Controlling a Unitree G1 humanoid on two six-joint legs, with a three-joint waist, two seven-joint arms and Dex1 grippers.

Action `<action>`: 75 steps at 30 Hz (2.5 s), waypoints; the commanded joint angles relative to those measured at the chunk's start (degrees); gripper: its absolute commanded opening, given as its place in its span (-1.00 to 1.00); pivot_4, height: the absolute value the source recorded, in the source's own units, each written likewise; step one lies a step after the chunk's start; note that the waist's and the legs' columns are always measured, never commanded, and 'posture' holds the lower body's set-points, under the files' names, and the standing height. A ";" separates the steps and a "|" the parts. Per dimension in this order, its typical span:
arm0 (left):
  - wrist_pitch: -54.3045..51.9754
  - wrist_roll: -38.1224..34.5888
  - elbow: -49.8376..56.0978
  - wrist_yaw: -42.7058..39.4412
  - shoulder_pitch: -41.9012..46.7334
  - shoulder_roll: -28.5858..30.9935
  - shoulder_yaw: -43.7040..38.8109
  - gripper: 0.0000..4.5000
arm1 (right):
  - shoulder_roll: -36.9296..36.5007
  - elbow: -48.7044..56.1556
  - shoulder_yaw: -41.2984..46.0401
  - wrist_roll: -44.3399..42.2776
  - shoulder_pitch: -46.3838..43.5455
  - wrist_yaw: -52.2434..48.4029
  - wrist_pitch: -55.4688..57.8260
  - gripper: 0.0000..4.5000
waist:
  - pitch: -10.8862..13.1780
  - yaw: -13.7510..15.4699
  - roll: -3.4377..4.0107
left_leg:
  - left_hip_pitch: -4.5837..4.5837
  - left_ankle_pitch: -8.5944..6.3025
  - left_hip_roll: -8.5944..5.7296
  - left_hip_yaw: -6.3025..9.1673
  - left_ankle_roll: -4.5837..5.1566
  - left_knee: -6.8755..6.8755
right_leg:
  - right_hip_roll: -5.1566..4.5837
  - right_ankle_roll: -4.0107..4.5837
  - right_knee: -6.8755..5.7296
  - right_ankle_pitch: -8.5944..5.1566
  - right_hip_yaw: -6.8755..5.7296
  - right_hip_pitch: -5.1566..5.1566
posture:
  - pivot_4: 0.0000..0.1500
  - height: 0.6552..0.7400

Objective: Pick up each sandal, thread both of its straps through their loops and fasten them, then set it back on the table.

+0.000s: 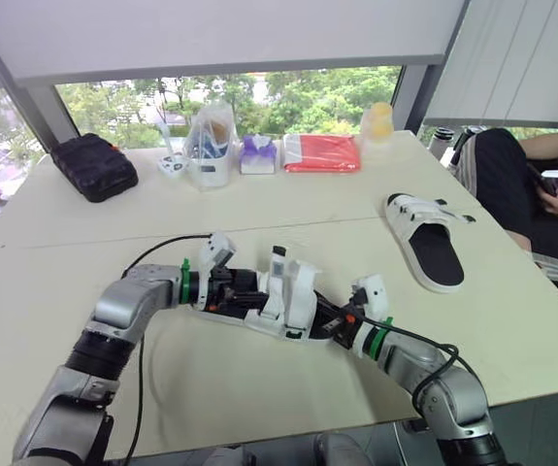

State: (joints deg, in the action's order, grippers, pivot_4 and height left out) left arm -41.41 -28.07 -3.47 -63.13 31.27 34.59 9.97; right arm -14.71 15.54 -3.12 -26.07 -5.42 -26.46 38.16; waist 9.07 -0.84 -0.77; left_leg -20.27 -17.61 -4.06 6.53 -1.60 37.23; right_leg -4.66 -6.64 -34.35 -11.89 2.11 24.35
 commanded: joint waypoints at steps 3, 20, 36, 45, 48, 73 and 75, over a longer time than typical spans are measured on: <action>-4.80 -4.28 11.10 -6.10 -6.70 11.54 -4.87 0.68 | -1.07 -3.33 0.79 1.53 1.24 1.03 0.12 -1.00 | 0.03 -0.21 0.03 | -0.01 -0.01 0.01 -0.01 0.02 -0.03 | -0.01 0.00 0.00 -0.01 0.01 0.04 | 1.00 1.00; -13.20 -12.13 22.95 -0.12 -9.41 6.23 -0.41 0.68 | -1.57 -6.86 0.26 2.33 -1.86 0.24 -2.09 -1.00 | 0.04 -0.04 -0.01 | 0.04 0.00 0.03 0.00 0.02 0.12 | 0.03 0.03 -0.03 -0.01 0.00 -0.09 | 1.00 1.00; -7.45 -5.67 16.14 -0.78 -6.29 0.32 7.49 0.68 | -1.14 -6.11 0.12 2.19 -0.80 1.14 -2.26 -1.00 | 0.04 0.07 0.00 | 0.02 0.00 0.01 0.00 0.02 0.12 | 0.01 0.03 -0.02 -0.01 0.00 -0.08 | 1.00 1.00; -6.89 -4.28 16.29 3.85 -6.88 -2.49 6.05 0.68 | -1.01 -5.12 0.32 1.89 0.22 1.66 -2.29 -1.00 | 0.03 0.27 0.01 | 0.00 0.00 -0.01 0.02 0.02 0.13 | -0.01 0.02 -0.01 -0.01 0.00 -0.09 | 1.00 1.00; -7.53 -4.86 16.66 5.45 -7.11 -3.76 5.60 0.68 | -0.95 -5.34 0.03 1.91 0.06 1.55 -2.35 -1.00 | 0.03 0.32 0.01 | 0.00 0.00 -0.03 0.02 0.02 0.15 | -0.03 0.02 0.00 -0.01 0.00 -0.12 | 1.00 1.00; -15.69 -10.43 22.39 5.95 -11.43 -0.36 4.37 -0.99 | -1.30 -5.50 -0.80 2.24 0.50 1.16 -2.76 -1.00 | 0.05 -0.09 0.04 | 0.00 0.00 -0.01 0.02 0.02 0.01 | -0.01 0.00 -0.01 -0.01 -0.01 0.00 | 1.00 1.00; -15.53 -11.03 23.88 3.46 -12.33 2.20 4.83 -0.99 | -1.37 -5.58 -0.80 2.23 0.39 1.21 -2.74 -1.00 | 0.05 -0.08 0.04 | -0.01 0.00 0.01 0.02 0.02 -0.03 | 0.01 0.01 -0.01 -0.01 -0.01 0.03 | 1.00 1.00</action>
State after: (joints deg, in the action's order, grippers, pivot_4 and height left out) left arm -57.23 -37.37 17.67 -57.30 18.78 35.75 15.08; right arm -15.16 12.46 -4.48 -25.51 -6.49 -26.32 34.07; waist 9.12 -0.92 -0.73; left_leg -20.29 -17.61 -4.05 6.55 -1.58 37.20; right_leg -4.65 -6.63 -34.35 -11.90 2.11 24.37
